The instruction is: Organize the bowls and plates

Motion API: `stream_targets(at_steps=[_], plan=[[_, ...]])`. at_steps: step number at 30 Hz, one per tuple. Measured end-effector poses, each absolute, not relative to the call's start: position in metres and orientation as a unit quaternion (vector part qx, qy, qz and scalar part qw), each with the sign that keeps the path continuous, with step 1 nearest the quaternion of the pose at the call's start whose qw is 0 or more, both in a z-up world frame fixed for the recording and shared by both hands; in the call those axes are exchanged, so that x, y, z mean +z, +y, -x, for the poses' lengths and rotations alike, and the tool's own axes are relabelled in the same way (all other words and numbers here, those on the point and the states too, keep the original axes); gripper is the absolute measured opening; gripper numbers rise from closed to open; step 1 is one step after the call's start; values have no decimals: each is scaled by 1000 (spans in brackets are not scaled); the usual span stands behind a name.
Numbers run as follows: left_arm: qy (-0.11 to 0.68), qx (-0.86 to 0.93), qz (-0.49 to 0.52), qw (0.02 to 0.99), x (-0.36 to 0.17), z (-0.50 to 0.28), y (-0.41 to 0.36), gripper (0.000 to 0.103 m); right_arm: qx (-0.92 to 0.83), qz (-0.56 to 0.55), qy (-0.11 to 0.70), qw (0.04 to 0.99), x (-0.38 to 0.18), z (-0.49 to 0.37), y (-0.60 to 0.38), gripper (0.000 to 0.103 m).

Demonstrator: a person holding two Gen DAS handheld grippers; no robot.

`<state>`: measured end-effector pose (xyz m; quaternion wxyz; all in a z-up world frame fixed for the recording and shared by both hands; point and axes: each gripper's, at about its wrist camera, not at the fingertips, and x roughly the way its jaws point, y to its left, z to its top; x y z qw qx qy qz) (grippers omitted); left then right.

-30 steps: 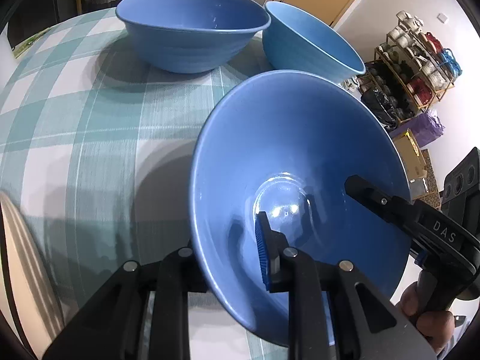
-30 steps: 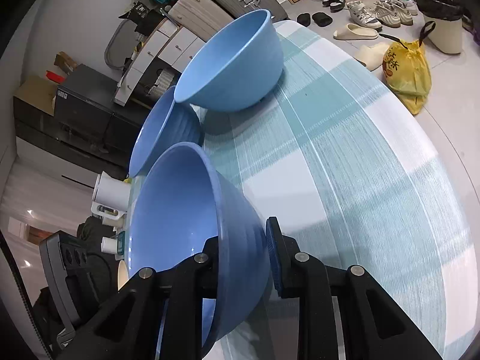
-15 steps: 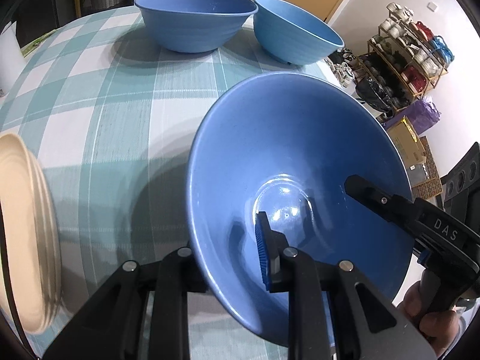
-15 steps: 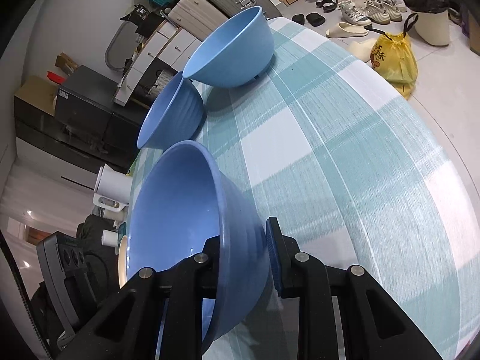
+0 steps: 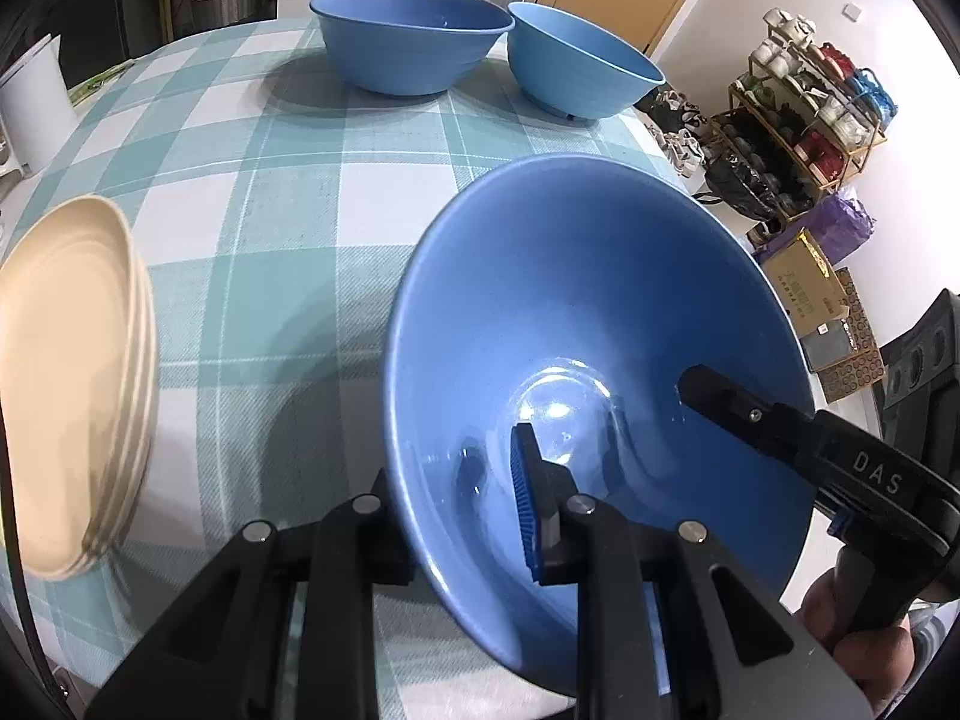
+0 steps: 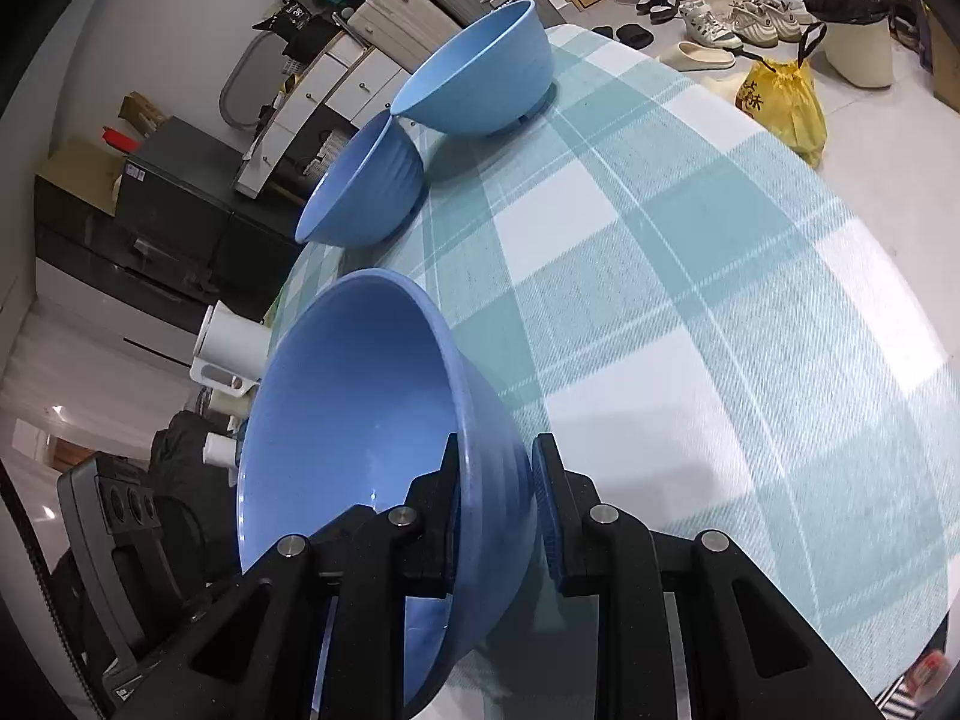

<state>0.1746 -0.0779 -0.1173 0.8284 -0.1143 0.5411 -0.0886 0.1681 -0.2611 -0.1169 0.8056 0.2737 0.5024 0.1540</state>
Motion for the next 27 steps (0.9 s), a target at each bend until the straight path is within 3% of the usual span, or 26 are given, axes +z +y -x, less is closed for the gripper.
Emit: stream_targets(at_steps=[14,27], plan=[[534,-86,103,835,-113,-143,-72,26,152,-260,496,814,-109,-137,-252,23],[550,-89,106,824,-132,-153,-74,26,151,-254,496,817,-117,-158,-249,23]])
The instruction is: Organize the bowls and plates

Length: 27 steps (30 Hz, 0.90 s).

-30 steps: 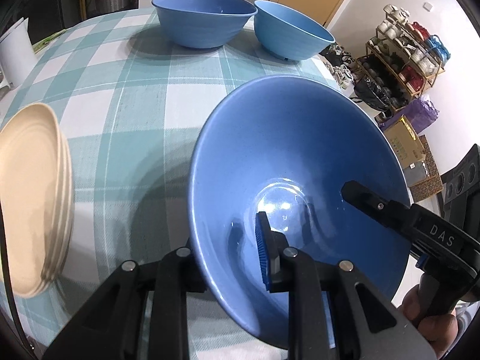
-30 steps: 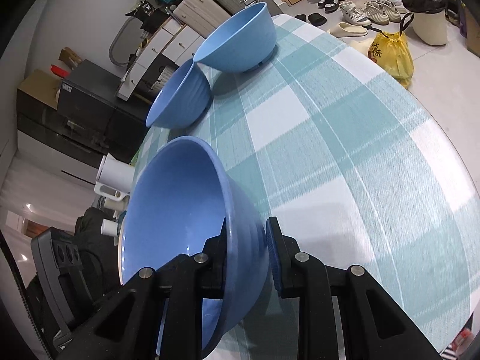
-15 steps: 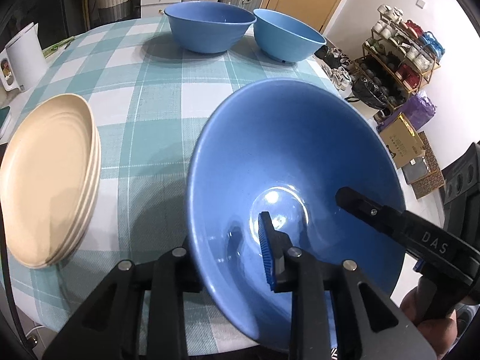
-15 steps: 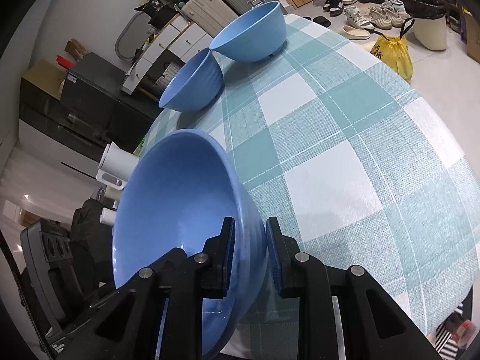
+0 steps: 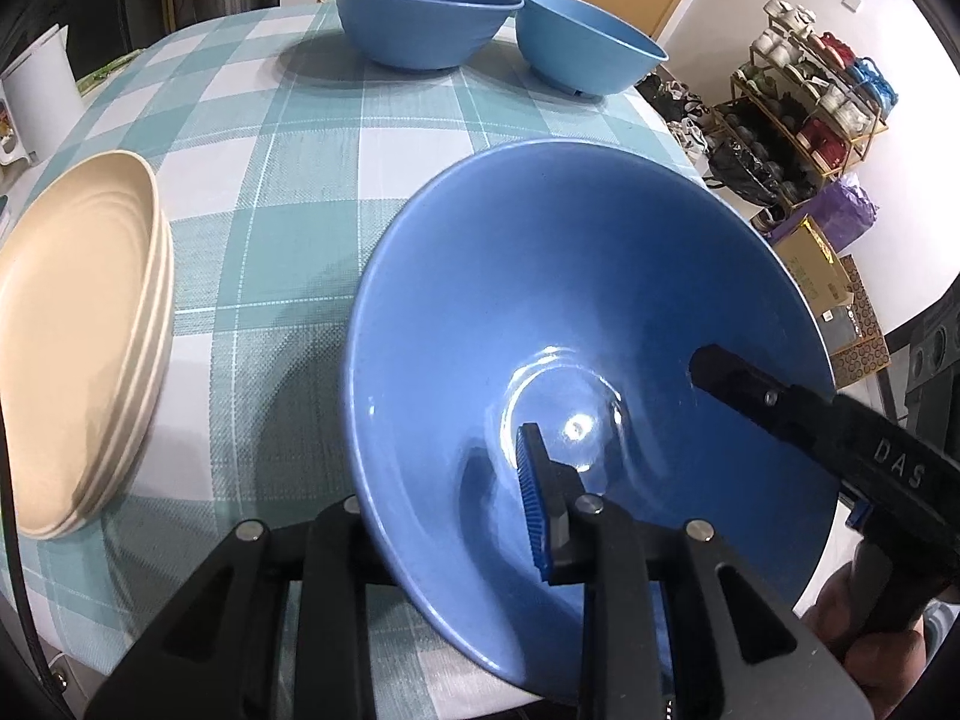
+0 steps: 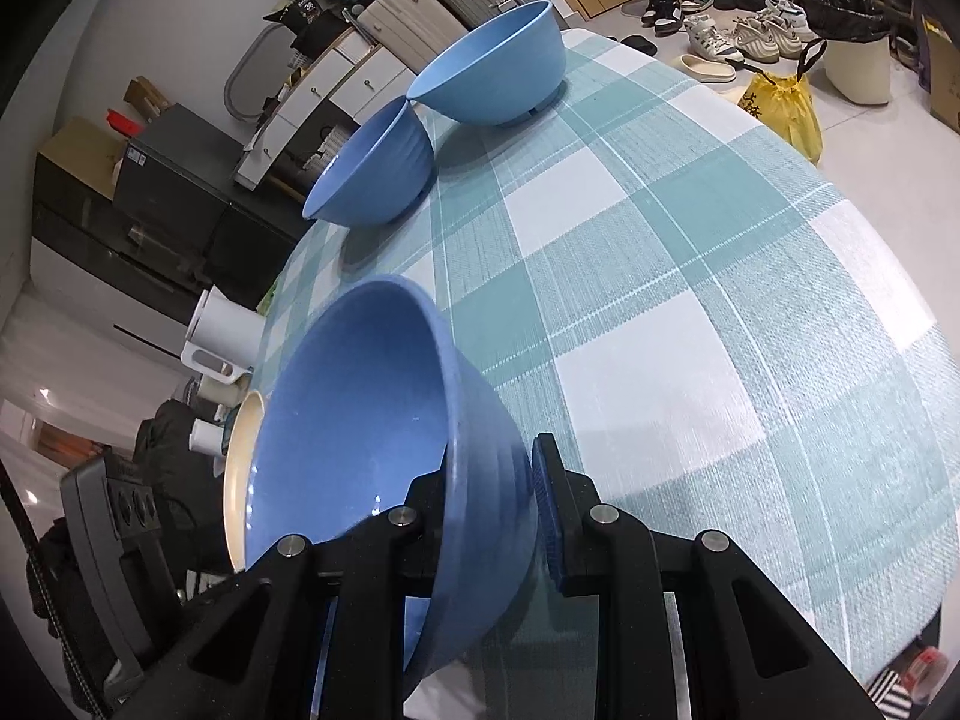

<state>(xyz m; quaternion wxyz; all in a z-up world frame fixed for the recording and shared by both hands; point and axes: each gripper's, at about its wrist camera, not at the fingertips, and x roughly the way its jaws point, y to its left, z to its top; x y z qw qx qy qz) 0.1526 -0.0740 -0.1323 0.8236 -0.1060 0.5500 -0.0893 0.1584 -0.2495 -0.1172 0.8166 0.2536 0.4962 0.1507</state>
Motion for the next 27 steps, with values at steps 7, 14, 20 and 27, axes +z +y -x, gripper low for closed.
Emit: stream_targets(at_steps=[7,14,20,27], plan=[[546,-87,113,826,-137,-159,-70,26,154,-238,496,821,-123,-177,-238,23],[551,-73,109,824,-144,-168,-64,31,163,-237,481,828,-120,-185,-237,24],[545,-57,111,829,-143,-164,-55,43,155,-212,465,846,-107,-186,-241,32],[539,-47,115,833,-136,-160,-46,47,140,-189,437,868,-92,-174,-244,35]])
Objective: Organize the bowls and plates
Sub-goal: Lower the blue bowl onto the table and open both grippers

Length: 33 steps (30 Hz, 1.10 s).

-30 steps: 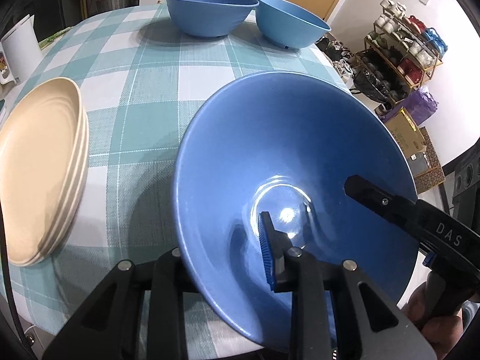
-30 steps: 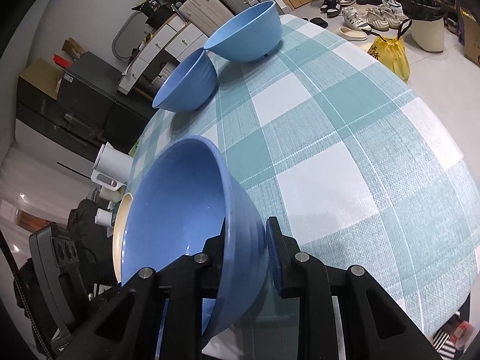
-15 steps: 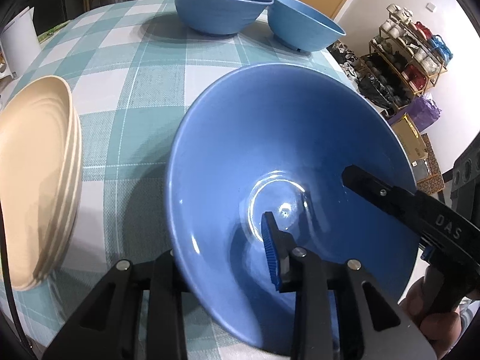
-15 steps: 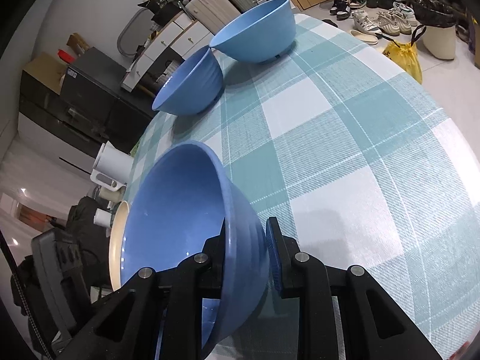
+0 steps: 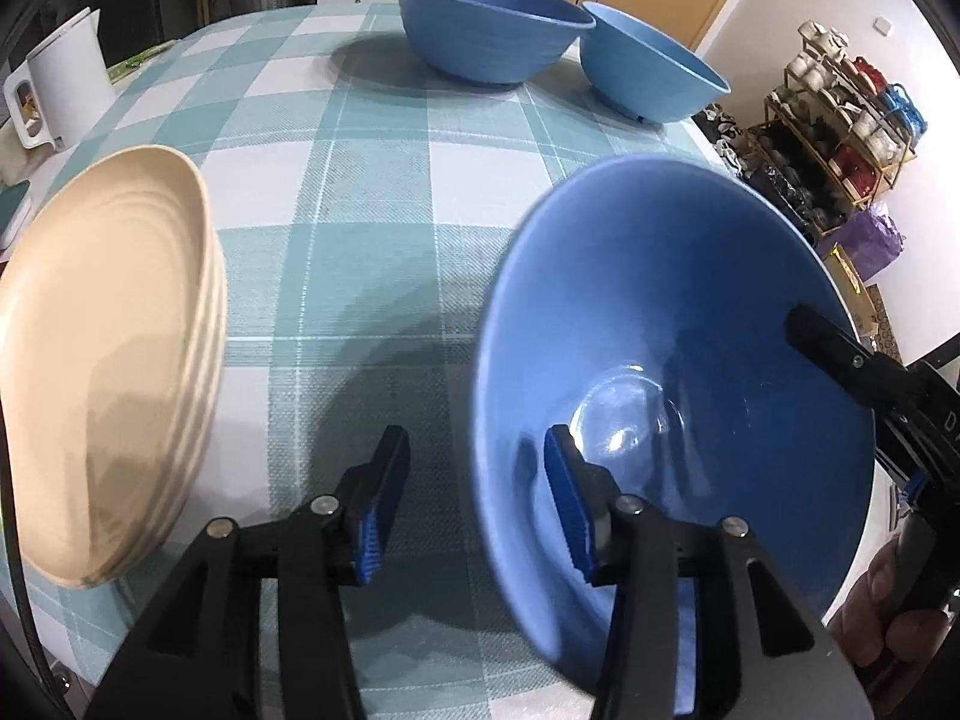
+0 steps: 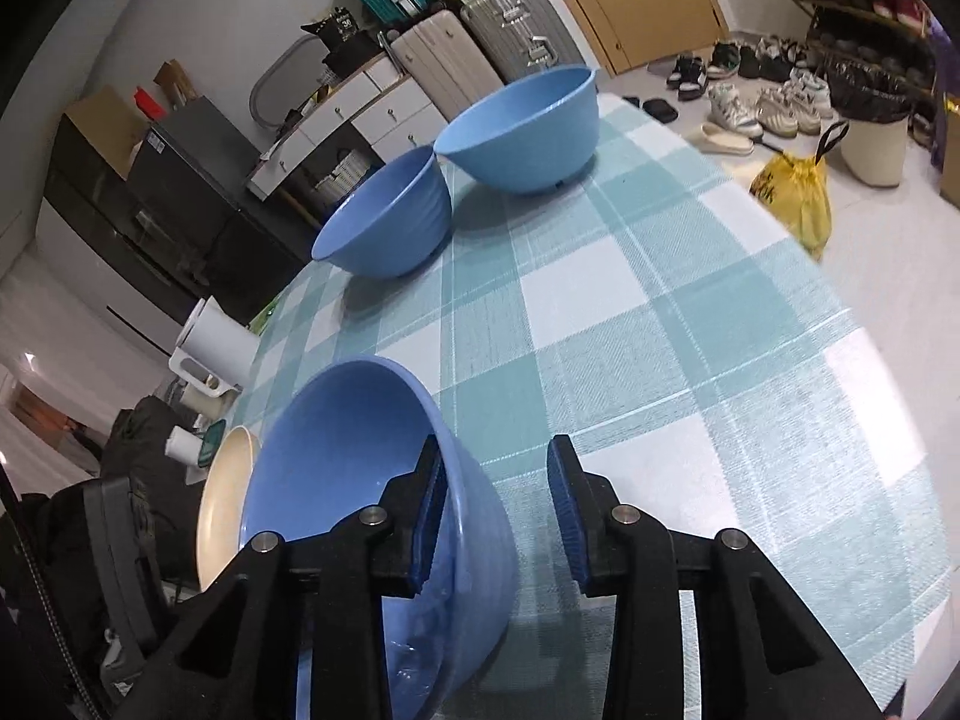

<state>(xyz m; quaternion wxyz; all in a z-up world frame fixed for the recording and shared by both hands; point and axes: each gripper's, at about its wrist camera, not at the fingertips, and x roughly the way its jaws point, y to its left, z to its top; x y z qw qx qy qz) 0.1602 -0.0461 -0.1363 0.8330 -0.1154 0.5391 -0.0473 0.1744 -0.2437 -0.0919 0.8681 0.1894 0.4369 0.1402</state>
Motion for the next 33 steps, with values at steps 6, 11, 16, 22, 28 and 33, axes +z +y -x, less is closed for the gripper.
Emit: stream_targets(at_steps=[6,11,16,22,28,33], plan=[[512,-21,109,852,-121,-151,-28,50,121,-148,373,908,-53,-155,-248,54],[502,-10,104,858,-120,-153,-21,50,130,-135,358,915,-46,-150,-243,57],[508,-11,102,855,-124,-156,-21,50,128,-150,385,901,-62,-152,-238,57],[509,-11,118,852,-123,-155,-14,50,123,-153,388,901,-65,-148,-241,57],[498,-30,125,858,-116,-155,-16,70,124,-151,397,897,-71,-144,-238,57],[474,-32,121,872,-104,-153,-16,78,130,-151,395,897,-70,-140,-235,57]])
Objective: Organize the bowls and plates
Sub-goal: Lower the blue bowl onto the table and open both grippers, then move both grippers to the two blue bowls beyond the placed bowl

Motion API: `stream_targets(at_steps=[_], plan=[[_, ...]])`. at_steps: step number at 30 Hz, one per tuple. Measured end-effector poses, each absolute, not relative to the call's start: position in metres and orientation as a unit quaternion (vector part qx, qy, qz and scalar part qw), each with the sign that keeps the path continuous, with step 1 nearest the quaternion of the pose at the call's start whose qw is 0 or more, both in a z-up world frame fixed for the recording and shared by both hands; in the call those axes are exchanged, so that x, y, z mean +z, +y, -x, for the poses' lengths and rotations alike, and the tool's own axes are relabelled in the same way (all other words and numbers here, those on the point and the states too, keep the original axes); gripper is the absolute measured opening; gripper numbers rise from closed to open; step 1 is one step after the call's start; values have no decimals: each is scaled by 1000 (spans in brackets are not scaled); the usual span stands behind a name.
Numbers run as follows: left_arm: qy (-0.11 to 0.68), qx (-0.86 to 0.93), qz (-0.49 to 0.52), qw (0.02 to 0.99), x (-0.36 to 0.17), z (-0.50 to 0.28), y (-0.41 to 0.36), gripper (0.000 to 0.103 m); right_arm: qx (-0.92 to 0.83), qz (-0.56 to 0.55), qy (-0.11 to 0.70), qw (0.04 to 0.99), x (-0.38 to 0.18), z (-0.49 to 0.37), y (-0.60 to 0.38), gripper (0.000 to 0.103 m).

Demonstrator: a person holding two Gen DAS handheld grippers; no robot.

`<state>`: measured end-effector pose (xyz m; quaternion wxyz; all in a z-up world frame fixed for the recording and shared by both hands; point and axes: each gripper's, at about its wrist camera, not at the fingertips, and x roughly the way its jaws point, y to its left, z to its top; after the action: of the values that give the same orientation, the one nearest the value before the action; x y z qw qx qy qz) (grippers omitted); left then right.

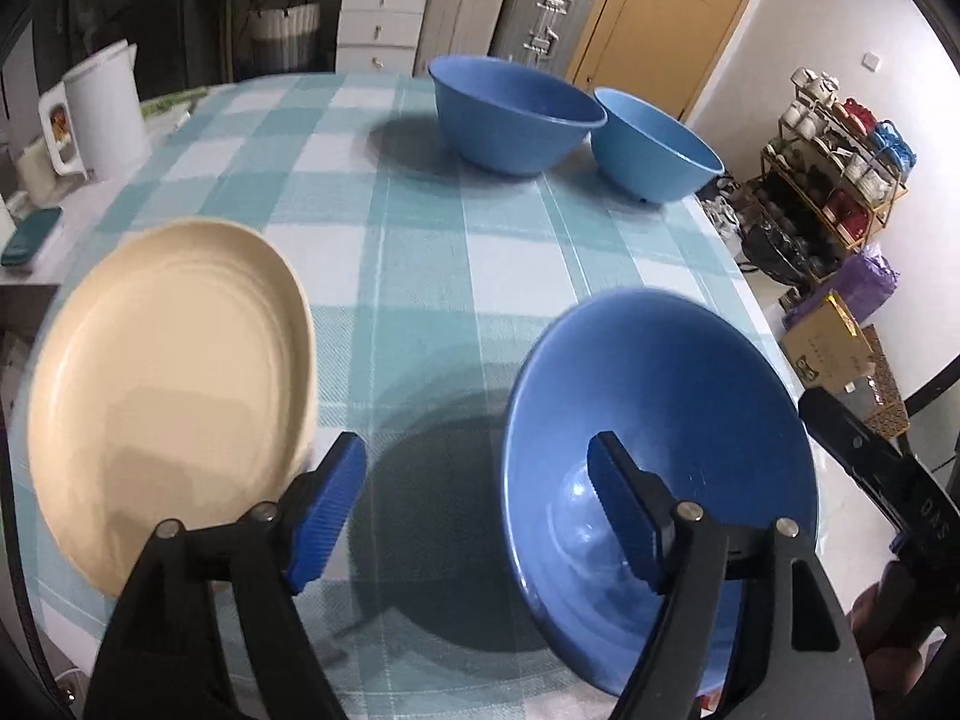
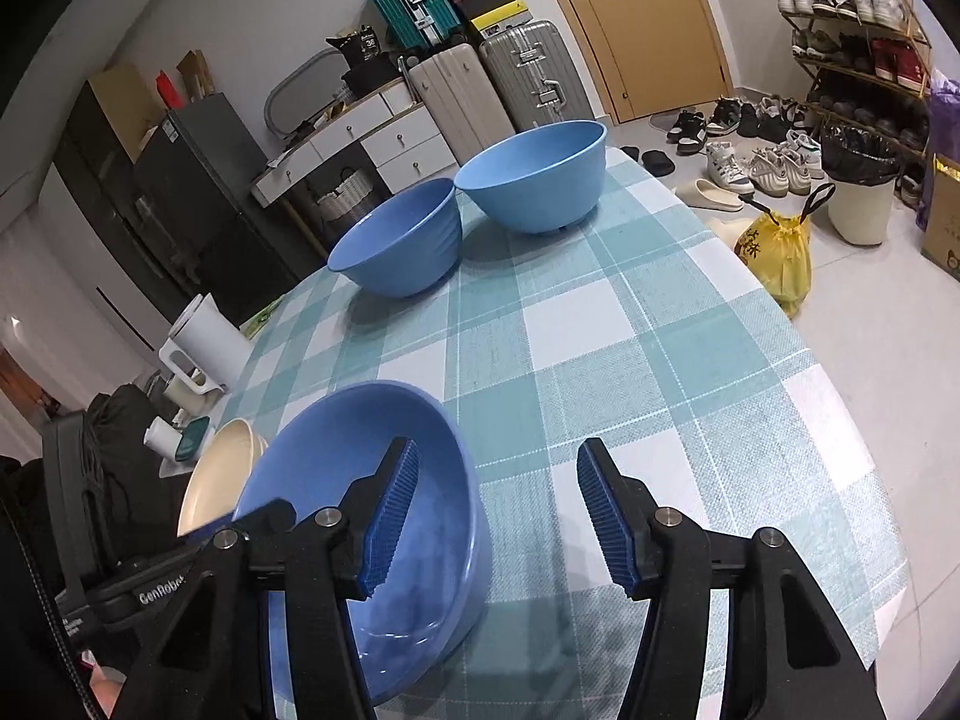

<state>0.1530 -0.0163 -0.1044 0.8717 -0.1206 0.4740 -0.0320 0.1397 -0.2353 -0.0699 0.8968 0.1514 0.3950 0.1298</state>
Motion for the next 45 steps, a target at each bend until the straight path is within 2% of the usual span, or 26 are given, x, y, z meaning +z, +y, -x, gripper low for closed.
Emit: stream_targets(at_steps=[4,5,7,14,18,21,22,23,25,29,37,45], plan=[[456,-18,121,881,-94,-149,-10,78,137,-142,370,908,-56,-130,-232,59],[453,-18,124,883,-92,-147,-8,79,140,-137,359,913,-51,-126,-231,61],[450,-19,130,883,-88,-145,-7,80,141,-121,336,923,-40,-116,-226,74],[396,11,103,912,-56,-117,-9,81,173,-91,248,949,-3,-67,-210,85],[359,3,90,929,-36,-95,-14,84,183,-99,211,955,6,-38,-207,94],[334,-2,84,939,-24,-78,-17,85,192,-110,202,954,5,-21,-205,95],[326,-1,81,942,-20,-72,-18,88,194,-106,201,954,5,-16,-204,96],[320,-2,81,944,-18,-67,-19,96,194,-98,199,956,5,-11,-201,96],[303,-2,77,950,-12,-55,-20,101,193,-86,199,957,5,-2,-198,97],[268,4,66,961,2,-35,-22,103,201,-91,198,955,8,14,-198,98],[261,-2,61,963,13,-20,-18,103,210,-90,181,957,30,39,-199,100],[244,27,83,966,44,-19,20,103,266,-85,125,952,107,60,-192,101]])
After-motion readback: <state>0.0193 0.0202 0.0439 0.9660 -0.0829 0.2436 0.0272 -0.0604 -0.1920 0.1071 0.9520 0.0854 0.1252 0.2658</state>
